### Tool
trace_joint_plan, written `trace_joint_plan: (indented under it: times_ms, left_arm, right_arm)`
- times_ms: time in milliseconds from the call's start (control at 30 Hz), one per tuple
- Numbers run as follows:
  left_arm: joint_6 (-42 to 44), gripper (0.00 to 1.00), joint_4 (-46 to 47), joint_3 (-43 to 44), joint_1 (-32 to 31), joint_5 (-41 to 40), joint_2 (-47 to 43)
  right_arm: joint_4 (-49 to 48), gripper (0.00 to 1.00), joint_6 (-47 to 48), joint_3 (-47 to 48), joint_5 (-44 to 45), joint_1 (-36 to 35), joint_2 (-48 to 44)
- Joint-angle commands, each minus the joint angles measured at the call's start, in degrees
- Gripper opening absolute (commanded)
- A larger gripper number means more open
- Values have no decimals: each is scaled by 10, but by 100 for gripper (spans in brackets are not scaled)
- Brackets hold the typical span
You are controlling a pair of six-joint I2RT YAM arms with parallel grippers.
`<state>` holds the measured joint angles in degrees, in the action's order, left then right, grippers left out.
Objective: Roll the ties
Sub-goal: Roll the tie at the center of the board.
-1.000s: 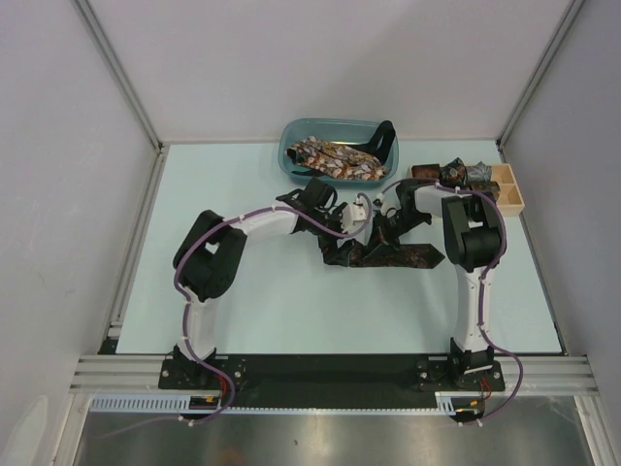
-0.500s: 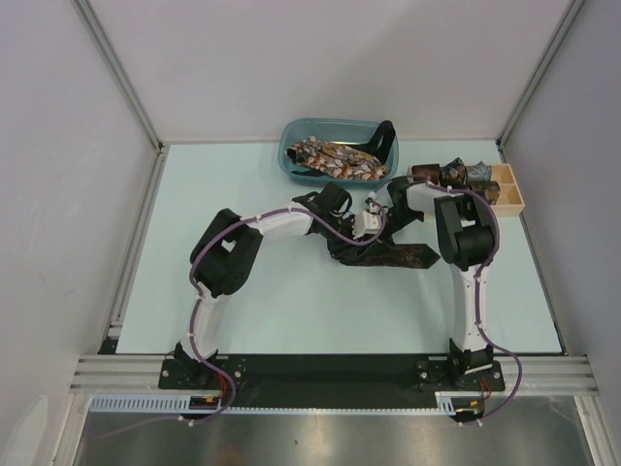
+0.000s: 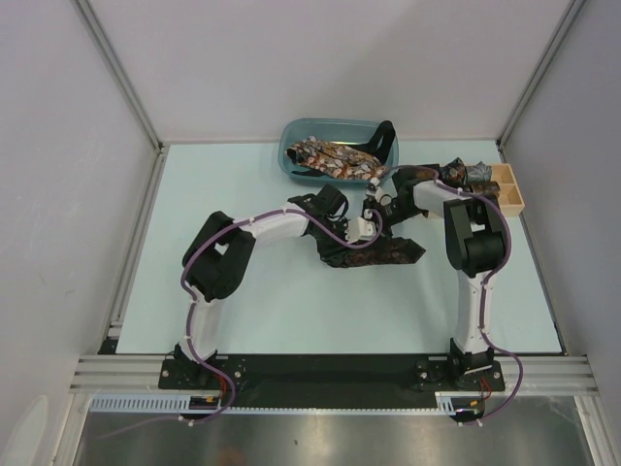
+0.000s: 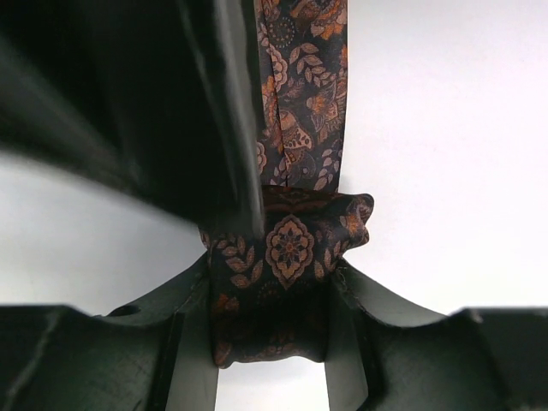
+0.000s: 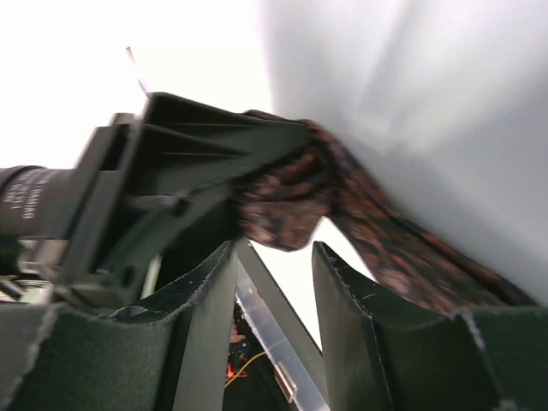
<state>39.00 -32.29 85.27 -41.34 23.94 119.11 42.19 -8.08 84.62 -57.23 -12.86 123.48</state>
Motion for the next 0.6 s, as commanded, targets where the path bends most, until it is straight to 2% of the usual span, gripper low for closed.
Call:
trace_joint_plan:
  times_ms: [0,167,333,400,500,533,567]
  left_arm:
    - [-15,39,-61,-12,-4,-7,6]
    - [-15,40,-61,-13,-2,-1,3]
    - [-14,41,-63,-7,-1,4,6]
    - [-14,41,-64,-6,-1,4,7]
    - [-15,42,-64,-6,0,6,6]
    - [-16,42,-64,-6,1,6,7]
    - [-16,43,-64,-6,2,8,6]
  right_arm:
    - [-55,45,-44,-18,-48,-31,-32]
    - [-79,45,-55,-20,-36,-39,-7]
    - [-92,41,-54,-19,-17,-52,14]
    - [-95,34,-52,-19,-7,-57,16]
    - [-81,16,-40,-15,14,-59,25]
    - [-75,5,-29,-12,21,-58,26]
    - [-69,0,-26,-12,33,-57,27]
